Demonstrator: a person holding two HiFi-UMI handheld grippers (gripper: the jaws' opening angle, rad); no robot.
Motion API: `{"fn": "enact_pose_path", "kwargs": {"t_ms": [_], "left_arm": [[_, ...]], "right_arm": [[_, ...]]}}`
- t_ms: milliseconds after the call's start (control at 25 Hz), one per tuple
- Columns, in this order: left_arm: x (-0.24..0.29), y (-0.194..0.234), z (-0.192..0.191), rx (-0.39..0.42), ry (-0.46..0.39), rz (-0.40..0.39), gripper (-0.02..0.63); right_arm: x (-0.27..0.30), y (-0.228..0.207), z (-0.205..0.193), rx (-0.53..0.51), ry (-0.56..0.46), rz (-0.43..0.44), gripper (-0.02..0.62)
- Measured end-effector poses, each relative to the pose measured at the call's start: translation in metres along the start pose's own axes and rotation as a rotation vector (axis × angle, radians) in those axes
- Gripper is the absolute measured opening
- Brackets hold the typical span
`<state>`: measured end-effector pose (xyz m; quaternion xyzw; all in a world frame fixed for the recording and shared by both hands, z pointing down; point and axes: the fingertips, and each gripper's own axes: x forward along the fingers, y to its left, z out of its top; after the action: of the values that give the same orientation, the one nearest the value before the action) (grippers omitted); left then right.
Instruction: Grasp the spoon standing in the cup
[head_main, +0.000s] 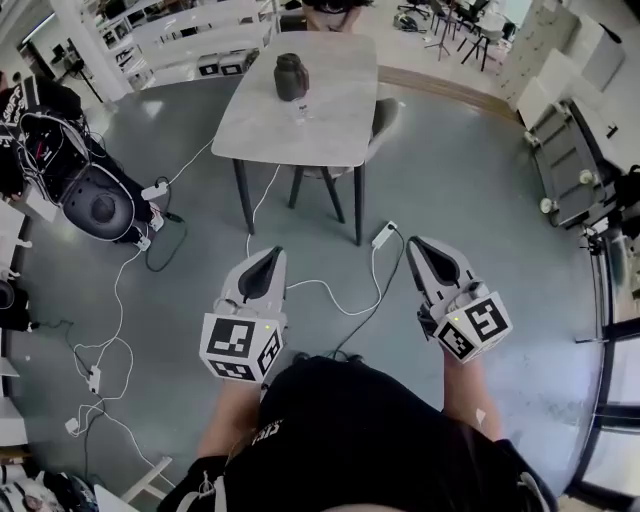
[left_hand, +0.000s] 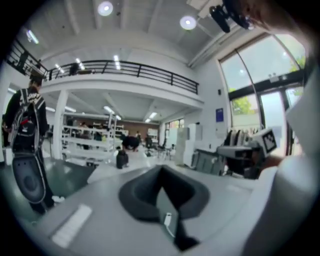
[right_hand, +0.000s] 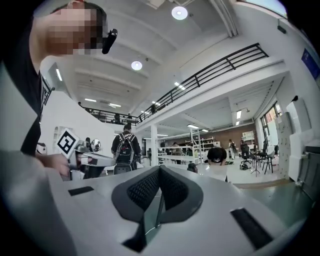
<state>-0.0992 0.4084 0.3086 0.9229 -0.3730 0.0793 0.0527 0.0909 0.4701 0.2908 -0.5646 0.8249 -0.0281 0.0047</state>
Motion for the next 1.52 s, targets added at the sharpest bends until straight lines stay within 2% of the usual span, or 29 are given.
{"fn": "enact_pose_path", "kwargs": {"t_ms": [160, 320, 440, 640, 720, 880, 1040, 1240, 1520], "left_arm": [[0.050, 0.024, 0.060, 0.039, -0.179, 0.056, 0.009], [0.072, 0.020, 0.110, 0.068, -0.246, 0.025, 0.009], [0.064, 0.001, 0.096, 0.121, -0.193, 0.005, 0.009], [0.055, -0.034, 0.047, 0.083, -0.128, -0.034, 0.009], [0.057, -0.035, 0.028, 0.057, -0.095, -0.028, 0.009], [0.063, -0.012, 0.001, -0.038, -0.047, 0.029, 0.009], [0.084, 0.013, -0.003, -0.054, -0.042, 0.063, 0.009], [0.140, 0.045, -0.001, -0.032, -0.037, 0.026, 0.009], [0.218, 0.114, 0.032, -0.015, -0.077, -0.027, 0.009]], "right_arm": [[-0.017, -0.004, -0.018, 0.006, 0.043, -0.025, -0.006], [-0.027, -0.013, -0.041, 0.099, 0.068, -0.036, -0.006], [-0.027, -0.015, -0.043, 0.109, 0.058, -0.028, -0.006], [-0.037, -0.012, -0.060, 0.071, 0.100, 0.041, -0.006], [-0.038, -0.019, -0.070, 0.085, 0.126, 0.043, -0.006], [-0.033, -0.027, -0.076, 0.104, 0.154, 0.058, -0.006], [-0.005, -0.051, -0.075, 0.098, 0.162, 0.048, -0.006], [0.056, -0.086, -0.064, 0.085, 0.157, 0.032, -0.006], [0.164, -0.114, -0.047, 0.093, 0.159, 0.041, -0.006]]}}
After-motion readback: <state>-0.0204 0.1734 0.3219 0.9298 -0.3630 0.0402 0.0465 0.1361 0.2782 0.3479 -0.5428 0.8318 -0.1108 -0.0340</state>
